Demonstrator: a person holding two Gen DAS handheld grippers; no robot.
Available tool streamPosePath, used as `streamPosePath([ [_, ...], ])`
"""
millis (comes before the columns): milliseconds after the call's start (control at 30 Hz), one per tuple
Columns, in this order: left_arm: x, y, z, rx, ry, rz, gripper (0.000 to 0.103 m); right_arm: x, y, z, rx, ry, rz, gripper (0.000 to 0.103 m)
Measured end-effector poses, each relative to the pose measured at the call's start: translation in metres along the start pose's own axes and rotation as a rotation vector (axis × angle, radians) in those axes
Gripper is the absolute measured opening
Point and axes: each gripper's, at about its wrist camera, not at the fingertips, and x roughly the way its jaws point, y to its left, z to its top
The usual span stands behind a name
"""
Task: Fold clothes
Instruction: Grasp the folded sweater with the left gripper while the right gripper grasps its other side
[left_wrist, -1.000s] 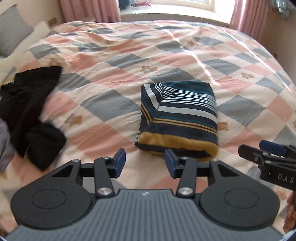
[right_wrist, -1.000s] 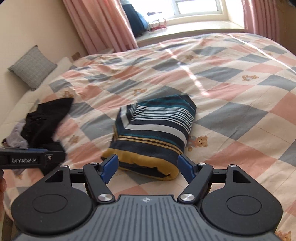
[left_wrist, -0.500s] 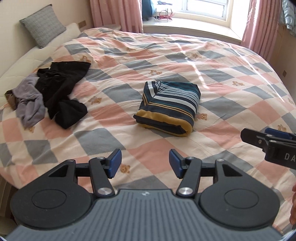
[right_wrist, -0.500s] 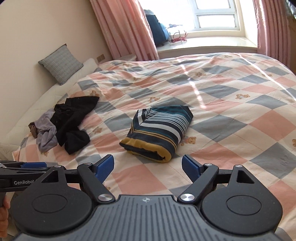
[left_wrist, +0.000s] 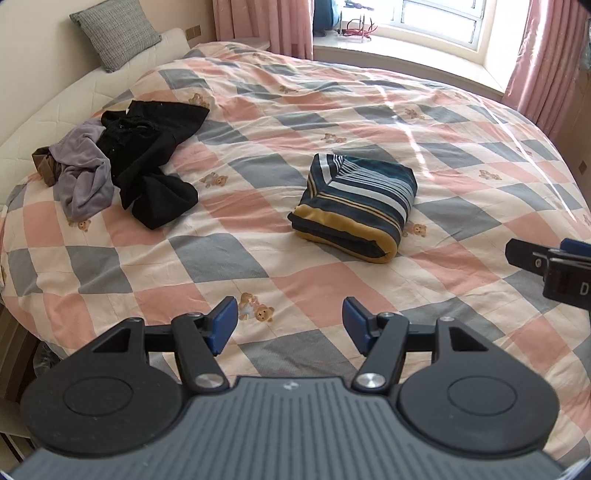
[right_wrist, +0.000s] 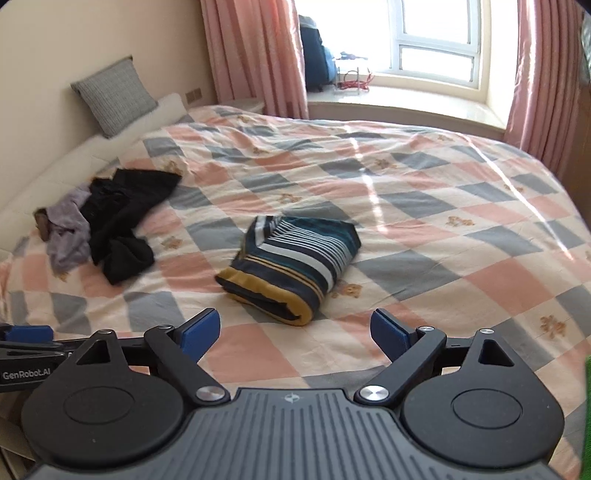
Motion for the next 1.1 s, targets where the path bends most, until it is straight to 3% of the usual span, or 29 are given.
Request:
streamPosePath([
  [133,0.031,0.002,0.01,-0.012,0.036,-0.022,0.061,0.037,0.006,0.001,-0.027,0.075,-0.032,0.095],
  [300,0.089,0.009,0.032,-0.1,0.114,-0.141,0.064,0.094,0.005,0.005,-0.002,0.176,-0.011,0.097],
  [400,0.143,0.03,0.042,-0.3,0.175,-0.283,0.071,0.135,-0.008,0.006,0.077,0.238,0.022,0.097],
  [500,0.205,0.048,0.043,-0.541,0.217,-0.417,0.071,0.175,-0.029,0.004,0.17,0.293,0.045,0.097],
  [733,0.329,0.052,0.032,-0.897,0.17,-0.565,0.071,0.245,-0.08,-0.005,0.322,0.352,0.028,0.097],
  [933,0.4,0.041,0.021,-0.985,0.14,-0.563,0.071,0.291,-0.105,-0.002,0.341,0.36,0.056,0.097],
  [1100,0.423,0.04,-0.005,-1.078,0.106,-0.599,0.072,0.326,-0.132,0.014,0.339,0.334,0.122,0.097],
])
